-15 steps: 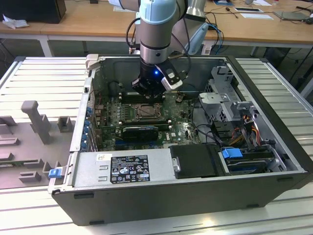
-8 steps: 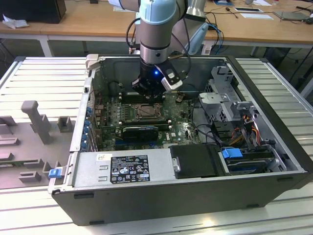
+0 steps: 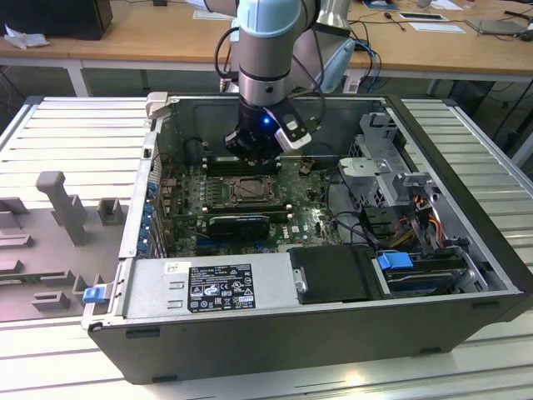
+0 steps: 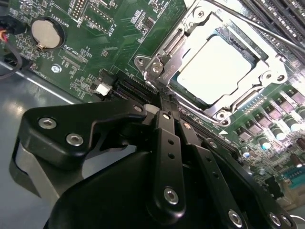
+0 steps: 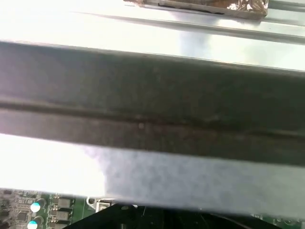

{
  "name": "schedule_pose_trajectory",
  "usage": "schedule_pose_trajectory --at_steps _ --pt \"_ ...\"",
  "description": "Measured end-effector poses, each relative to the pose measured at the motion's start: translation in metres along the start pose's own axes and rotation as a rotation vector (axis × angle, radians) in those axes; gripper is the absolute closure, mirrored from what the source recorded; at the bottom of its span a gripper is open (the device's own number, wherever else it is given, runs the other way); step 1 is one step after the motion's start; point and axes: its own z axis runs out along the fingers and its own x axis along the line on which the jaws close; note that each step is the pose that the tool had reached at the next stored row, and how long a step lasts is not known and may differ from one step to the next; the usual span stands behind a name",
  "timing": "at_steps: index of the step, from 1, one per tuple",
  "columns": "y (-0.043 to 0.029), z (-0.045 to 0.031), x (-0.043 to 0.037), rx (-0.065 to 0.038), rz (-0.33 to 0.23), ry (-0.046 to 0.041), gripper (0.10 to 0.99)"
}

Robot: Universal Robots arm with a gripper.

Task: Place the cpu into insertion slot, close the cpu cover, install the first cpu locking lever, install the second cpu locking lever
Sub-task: 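Install the first cpu locking lever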

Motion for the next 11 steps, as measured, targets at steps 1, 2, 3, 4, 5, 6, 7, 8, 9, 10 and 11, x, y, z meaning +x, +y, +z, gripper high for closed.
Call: schedule_pose_trajectory --at_steps 1,2,3,4,5,6,7,8,9,10,11 --pt "0.0002 -0.0023 -0.0001 0.0 0.0 0.0 0.98" --pt "0.0006 -0.0057 -0.0002 0.0 0.0 0.0001 0.98" --pt "0.0007 -0.0066 -0.0002 0.0 0.0 0.0001 0.98" --pt "0.0007 -0.0065 -0.0002 0.0 0.0 -0.0001 0.98" --pt "0.0003 -0.0066 -0.0001 0.0 0.0 0.0 0.98" --pt "-0.0008 -0.0067 0.0 0.0 0.0 0.0 0.98" --pt "-0.0016 -0.0068 0.0001 0.0 0.0 0.0001 0.98" --pt "-0.0025 -0.0069 0.0001 0.0 0.0 0.0 0.98" --pt "-0.0031 -0.007 0.0002 0.0 0.0 0.0 0.98" --pt "-0.0036 -0.007 0.0003 0.0 0.0 0.0001 0.98" --pt "-0.004 -0.0071 0.0003 0.0 0.0 0.0001 0.98"
